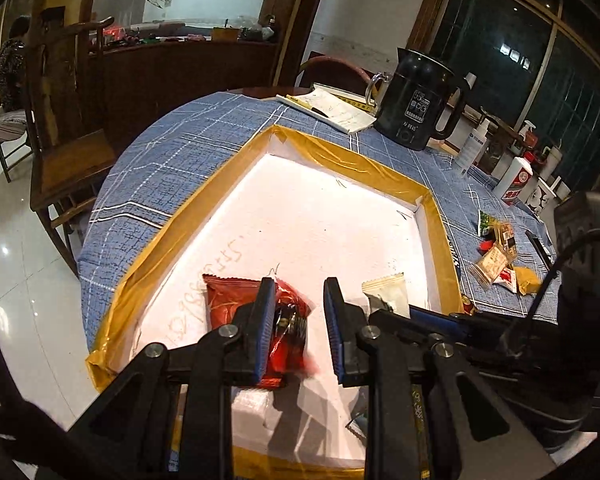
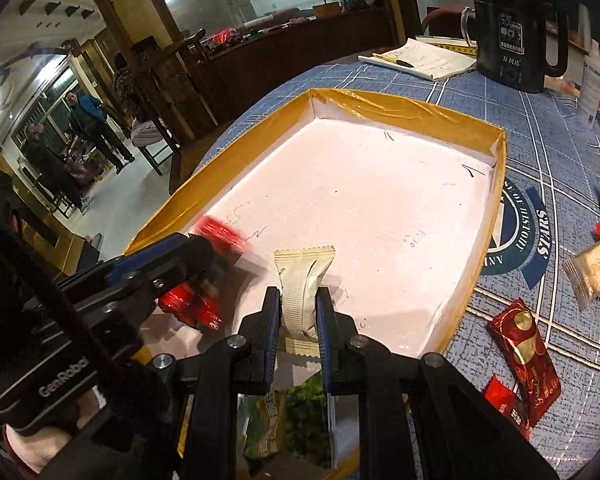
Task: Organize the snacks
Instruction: 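Carry the white cake and red candy into the tray and release them, then grasp a red gold-printed candy with the right tool while the left grasps a red candy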
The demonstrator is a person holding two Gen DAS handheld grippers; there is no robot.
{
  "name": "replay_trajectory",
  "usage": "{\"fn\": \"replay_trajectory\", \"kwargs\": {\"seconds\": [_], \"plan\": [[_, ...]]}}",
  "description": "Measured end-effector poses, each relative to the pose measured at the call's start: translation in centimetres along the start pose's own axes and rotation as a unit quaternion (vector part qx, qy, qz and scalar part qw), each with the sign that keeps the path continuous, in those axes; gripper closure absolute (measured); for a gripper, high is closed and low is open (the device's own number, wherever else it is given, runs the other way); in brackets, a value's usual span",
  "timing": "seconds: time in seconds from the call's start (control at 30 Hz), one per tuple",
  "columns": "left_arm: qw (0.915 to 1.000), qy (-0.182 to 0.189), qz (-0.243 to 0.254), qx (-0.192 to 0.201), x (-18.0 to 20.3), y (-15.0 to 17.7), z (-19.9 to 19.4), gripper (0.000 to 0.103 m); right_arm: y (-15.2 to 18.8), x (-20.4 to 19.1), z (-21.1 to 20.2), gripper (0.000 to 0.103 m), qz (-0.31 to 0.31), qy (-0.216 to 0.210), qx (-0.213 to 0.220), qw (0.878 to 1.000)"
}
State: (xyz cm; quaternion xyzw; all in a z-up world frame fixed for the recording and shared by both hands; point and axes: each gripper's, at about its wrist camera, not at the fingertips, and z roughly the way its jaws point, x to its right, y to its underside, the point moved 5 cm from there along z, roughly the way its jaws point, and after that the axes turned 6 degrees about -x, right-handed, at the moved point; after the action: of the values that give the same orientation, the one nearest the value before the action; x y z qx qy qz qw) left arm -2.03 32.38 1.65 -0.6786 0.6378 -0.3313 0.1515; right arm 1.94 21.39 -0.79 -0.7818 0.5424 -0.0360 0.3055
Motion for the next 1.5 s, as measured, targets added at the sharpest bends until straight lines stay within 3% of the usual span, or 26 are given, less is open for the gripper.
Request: {"fn": "replay_trajectory", "kwargs": {"seconds": [0.17, 0.33, 0.57, 0.7, 0.83, 1.13, 1.5], "plan": [[1.0, 0.002, 0.005, 0.001, 0.6, 0.3, -0.8, 0.072, 0.2, -0.1, -0.2, 0.084, 0.008, -0.004, 0.004, 1.0], [0.9994, -0.031, 0.005, 0.013, 1.2, 0.8, -2.6, 0.048, 0.3, -0.3, -1.8, 0.084, 0.001, -0.006, 0.025, 1.0], [0.9977, -0.061, 0.005, 0.028, 2.4, 2.0, -5.1, 0.034, 1.4, 0.1, -4.3, 0.083, 0.008, -0.009, 0.047, 0.999], [0.9951, -0.095, 0.005, 0.029, 3.0, 2.8, -6.1, 0.019, 2.4, 0.6, -5.4, 0.083, 0.019, -0.014, 0.054, 0.998], [0.9955, -0.087, 0.015, 0.032, 4.2, 4.0, -7.0, 0.019, 3.3, 1.4, -6.6, 0.078, 0.036, -0.022, 0.067, 0.997], [0.9831, -0.154, 0.07, 0.07, 7.5, 4.6, -9.0, 0.018, 5.1, 2.6, -8.7, 0.072, 0.062, -0.033, 0.088, 0.994], [0.9797, -0.16, 0.102, 0.065, 10.7, 5.3, -8.7, 0.019, 6.8, 6.1, -10.6, 0.068, 0.1, -0.034, 0.106, 0.989]]}}
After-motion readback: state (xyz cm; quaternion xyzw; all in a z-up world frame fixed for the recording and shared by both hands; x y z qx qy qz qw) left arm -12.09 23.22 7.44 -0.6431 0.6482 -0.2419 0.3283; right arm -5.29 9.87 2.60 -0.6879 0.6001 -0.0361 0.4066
